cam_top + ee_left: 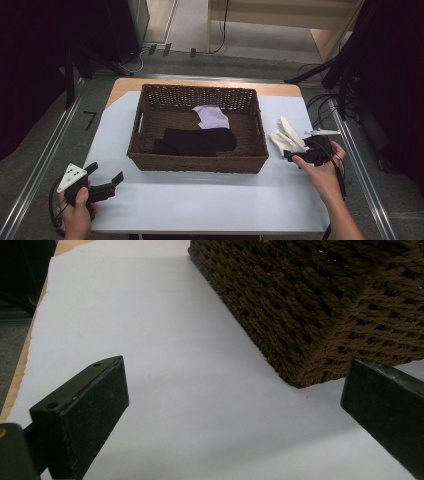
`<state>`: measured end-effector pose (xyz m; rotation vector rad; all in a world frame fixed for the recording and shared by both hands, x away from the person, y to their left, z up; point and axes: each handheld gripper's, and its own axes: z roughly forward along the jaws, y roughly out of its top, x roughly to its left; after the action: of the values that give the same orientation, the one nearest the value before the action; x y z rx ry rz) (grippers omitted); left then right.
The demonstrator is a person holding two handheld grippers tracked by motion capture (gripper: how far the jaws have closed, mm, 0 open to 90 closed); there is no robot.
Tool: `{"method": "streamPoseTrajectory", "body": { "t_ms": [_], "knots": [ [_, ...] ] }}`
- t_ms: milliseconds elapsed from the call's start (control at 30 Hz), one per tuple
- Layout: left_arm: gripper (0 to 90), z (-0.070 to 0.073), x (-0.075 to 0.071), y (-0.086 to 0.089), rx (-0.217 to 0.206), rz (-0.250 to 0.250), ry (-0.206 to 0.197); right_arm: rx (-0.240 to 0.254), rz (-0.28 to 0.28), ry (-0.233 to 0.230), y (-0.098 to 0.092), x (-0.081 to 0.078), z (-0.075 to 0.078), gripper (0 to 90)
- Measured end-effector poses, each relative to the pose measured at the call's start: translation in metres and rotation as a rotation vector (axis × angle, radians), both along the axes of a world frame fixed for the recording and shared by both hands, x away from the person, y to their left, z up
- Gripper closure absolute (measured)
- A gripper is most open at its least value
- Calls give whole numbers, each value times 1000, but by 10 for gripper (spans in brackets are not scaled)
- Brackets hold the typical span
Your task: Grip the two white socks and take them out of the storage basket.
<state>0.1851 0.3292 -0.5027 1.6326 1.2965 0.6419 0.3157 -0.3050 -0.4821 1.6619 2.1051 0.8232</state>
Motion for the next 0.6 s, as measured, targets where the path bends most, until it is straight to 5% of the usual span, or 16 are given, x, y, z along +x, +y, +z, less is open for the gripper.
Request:
{"method": "streamPoseTrajectory", "body": {
  "t_ms": [600],
  "knots": [
    [1, 0, 0, 0, -5, 3, -2, 146, -74, -165, -36, -88, -42, 0]
  ]
}}
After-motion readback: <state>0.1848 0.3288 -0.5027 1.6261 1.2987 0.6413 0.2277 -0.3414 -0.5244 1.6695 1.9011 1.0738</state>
